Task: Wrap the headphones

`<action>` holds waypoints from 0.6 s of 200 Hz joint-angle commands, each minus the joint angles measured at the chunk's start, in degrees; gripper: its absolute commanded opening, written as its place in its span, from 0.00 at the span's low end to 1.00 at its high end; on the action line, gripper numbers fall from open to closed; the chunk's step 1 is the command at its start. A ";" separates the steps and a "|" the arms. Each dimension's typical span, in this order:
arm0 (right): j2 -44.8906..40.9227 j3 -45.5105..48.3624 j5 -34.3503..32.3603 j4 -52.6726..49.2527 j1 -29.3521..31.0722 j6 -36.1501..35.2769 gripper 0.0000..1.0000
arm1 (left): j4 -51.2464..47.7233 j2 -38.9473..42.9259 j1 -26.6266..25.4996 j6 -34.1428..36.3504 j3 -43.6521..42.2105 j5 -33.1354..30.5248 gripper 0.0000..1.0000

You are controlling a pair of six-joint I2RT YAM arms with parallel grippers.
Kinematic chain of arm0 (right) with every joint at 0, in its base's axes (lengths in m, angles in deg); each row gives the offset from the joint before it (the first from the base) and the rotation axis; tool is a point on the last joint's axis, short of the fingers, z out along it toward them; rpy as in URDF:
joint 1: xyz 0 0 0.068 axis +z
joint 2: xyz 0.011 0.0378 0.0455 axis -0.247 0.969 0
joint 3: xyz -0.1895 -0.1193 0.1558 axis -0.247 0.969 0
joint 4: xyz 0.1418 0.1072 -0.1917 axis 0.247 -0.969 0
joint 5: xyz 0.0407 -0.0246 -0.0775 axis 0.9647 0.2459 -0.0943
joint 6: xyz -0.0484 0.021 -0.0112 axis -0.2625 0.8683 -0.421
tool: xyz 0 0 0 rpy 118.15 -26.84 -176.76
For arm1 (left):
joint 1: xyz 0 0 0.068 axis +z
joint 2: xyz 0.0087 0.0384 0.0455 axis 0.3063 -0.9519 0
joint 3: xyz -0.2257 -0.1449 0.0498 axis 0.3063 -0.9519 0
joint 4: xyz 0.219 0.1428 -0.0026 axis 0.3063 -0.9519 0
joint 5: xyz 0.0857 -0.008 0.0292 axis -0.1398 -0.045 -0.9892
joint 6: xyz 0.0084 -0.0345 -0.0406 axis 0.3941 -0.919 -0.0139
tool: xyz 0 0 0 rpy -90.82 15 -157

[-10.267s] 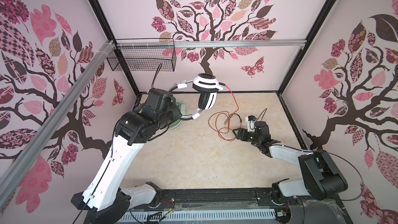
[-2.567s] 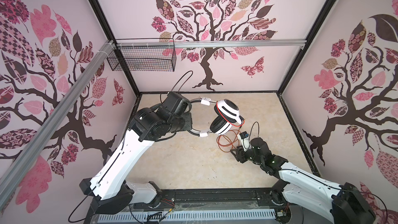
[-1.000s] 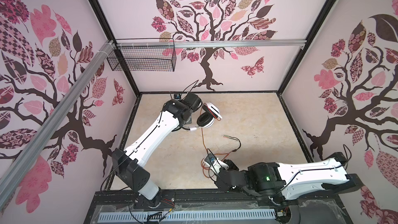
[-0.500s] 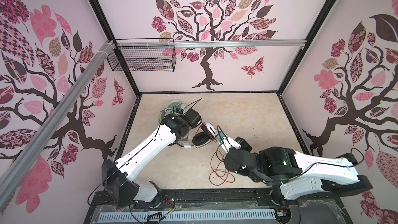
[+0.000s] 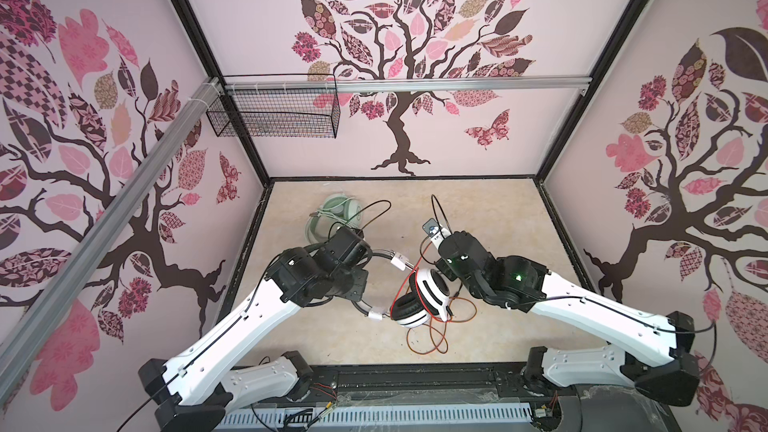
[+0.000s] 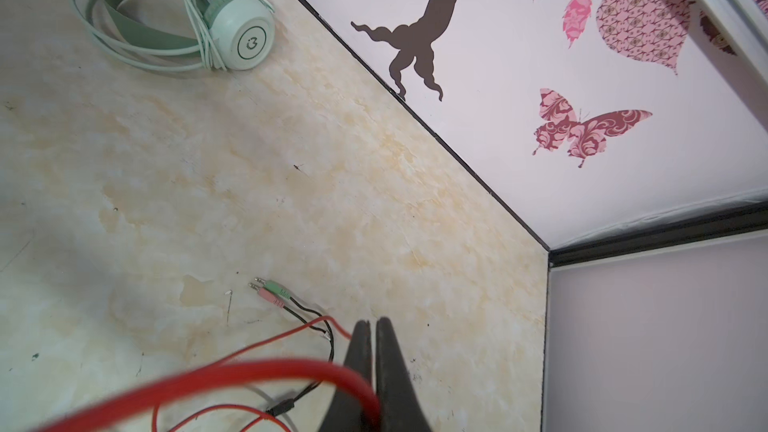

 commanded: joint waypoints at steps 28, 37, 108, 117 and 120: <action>-8.47 15.81 35.28 24.58 -13.12 4.39 0.24 | 2.44 2.31 0.05 -4.10 9.86 8.37 0.00; -9.33 19.44 38.85 29.13 -14.35 6.11 0.28 | 1.54 1.77 0.18 -4.68 12.58 7.55 0.00; -0.49 32.60 45.87 51.48 -14.73 14.86 0.54 | -3.82 -5.22 3.94 -8.33 31.61 1.48 0.00; 1.24 33.64 46.68 53.49 -14.67 15.88 0.54 | -4.02 -5.82 5.25 -8.34 33.73 1.83 0.00; 1.78 33.88 46.89 54.10 -14.65 16.22 0.54 | -4.12 -6.04 5.66 -8.32 34.45 1.95 0.00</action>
